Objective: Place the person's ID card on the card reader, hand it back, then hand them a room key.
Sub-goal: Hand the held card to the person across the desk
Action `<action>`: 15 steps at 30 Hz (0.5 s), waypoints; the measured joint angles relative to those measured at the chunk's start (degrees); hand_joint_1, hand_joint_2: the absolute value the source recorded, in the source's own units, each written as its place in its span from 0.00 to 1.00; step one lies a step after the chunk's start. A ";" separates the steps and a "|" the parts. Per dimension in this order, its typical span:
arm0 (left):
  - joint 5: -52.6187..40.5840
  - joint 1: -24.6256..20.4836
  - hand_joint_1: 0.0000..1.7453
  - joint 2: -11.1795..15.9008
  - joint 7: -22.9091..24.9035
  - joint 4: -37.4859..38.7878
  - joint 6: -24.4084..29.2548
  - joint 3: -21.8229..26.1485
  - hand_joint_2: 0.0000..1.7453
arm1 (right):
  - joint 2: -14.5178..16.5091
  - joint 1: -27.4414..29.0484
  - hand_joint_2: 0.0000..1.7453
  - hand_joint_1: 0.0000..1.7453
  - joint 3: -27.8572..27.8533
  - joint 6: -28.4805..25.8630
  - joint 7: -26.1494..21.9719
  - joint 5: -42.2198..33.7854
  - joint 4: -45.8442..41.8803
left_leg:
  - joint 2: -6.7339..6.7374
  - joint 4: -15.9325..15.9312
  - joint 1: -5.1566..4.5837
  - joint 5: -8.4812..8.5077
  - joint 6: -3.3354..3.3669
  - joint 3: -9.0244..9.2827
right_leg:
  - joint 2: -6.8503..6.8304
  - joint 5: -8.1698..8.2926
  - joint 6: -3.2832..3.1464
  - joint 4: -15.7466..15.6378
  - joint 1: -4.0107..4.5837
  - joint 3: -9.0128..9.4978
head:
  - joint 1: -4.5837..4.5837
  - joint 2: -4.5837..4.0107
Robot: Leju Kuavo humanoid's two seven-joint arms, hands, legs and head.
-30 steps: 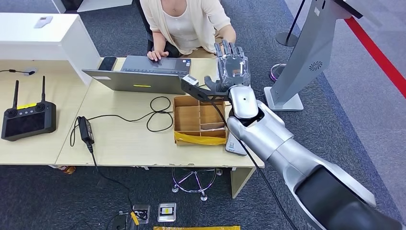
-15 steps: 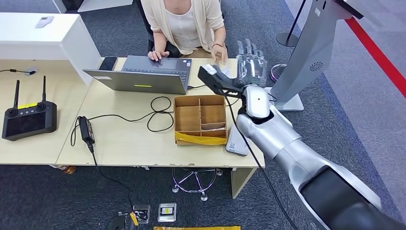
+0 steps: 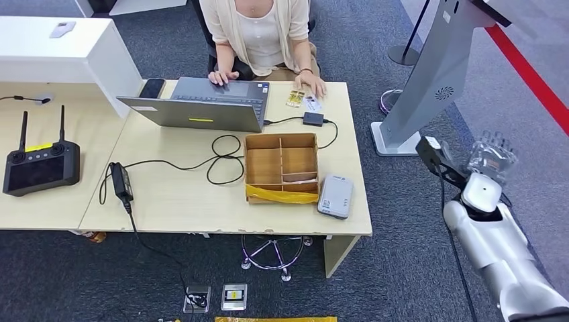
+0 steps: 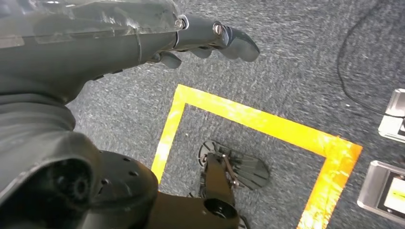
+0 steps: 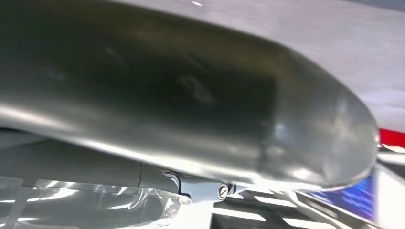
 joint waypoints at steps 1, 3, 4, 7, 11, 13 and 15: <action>0.13 0.18 0.00 -0.02 -0.22 0.01 0.11 0.18 0.00 | -0.92 2.03 0.00 0.00 -2.03 0.21 0.00 0.08 -0.97 | 0.01 -0.01 0.00 0.00 0.00 -0.01 | 0.00 0.00 0.00 0.00 0.00 -0.01 | 0.00 0.00; 0.46 0.51 0.00 -0.07 -0.66 0.03 0.30 0.50 0.00 | -2.50 5.93 0.00 0.00 -5.91 0.17 -0.04 0.21 -2.85 | 0.00 -0.01 0.00 0.00 0.00 -0.01 | -0.01 -0.01 0.00 -0.01 0.00 -0.03 | -0.02 0.00; 0.71 0.72 0.00 -0.11 -1.01 0.03 0.33 0.73 0.00 | -3.19 8.03 0.00 0.00 -7.87 -0.46 -0.06 -0.37 -3.76 | -0.02 -0.01 0.01 0.00 0.00 0.00 | -0.03 -0.02 0.00 -0.01 0.01 -0.01 | -0.01 0.00; 1.56 1.65 0.00 -0.29 -2.25 0.05 0.31 1.63 0.00 | -4.78 14.70 0.00 0.00 -12.92 -4.88 -0.09 -4.84 -5.59 | -0.12 -0.03 0.02 -0.01 0.01 -0.03 | -0.11 -0.07 0.01 -0.02 0.03 0.06 | 0.02 0.00; 2.03 2.30 0.00 -0.40 -3.01 0.13 0.22 2.22 0.00 | -5.43 19.53 0.00 0.00 -16.03 -9.79 -0.22 -9.71 -5.82 | 0.28 -0.05 0.01 -0.02 0.01 -0.03 | 0.26 -0.03 0.01 0.00 0.01 -0.07 | -0.02 0.00; 2.23 2.35 0.00 -0.54 -3.26 0.13 0.09 2.75 0.00 | -5.76 21.29 0.00 0.00 -17.20 -11.63 -0.79 -12.83 -5.83 | 0.28 -0.05 0.02 -0.02 0.03 0.02 | 0.27 -0.03 0.01 -0.01 0.02 -0.04 | 0.00 0.00; 2.55 2.67 0.00 -0.63 -3.71 0.13 -0.35 3.25 0.00 | -5.74 23.45 0.00 0.00 -18.12 -16.19 -3.65 -19.54 -5.51 | 0.25 -0.05 0.03 -0.02 0.03 0.03 | 0.23 -0.04 0.01 -0.01 0.04 -0.01 | 0.01 0.00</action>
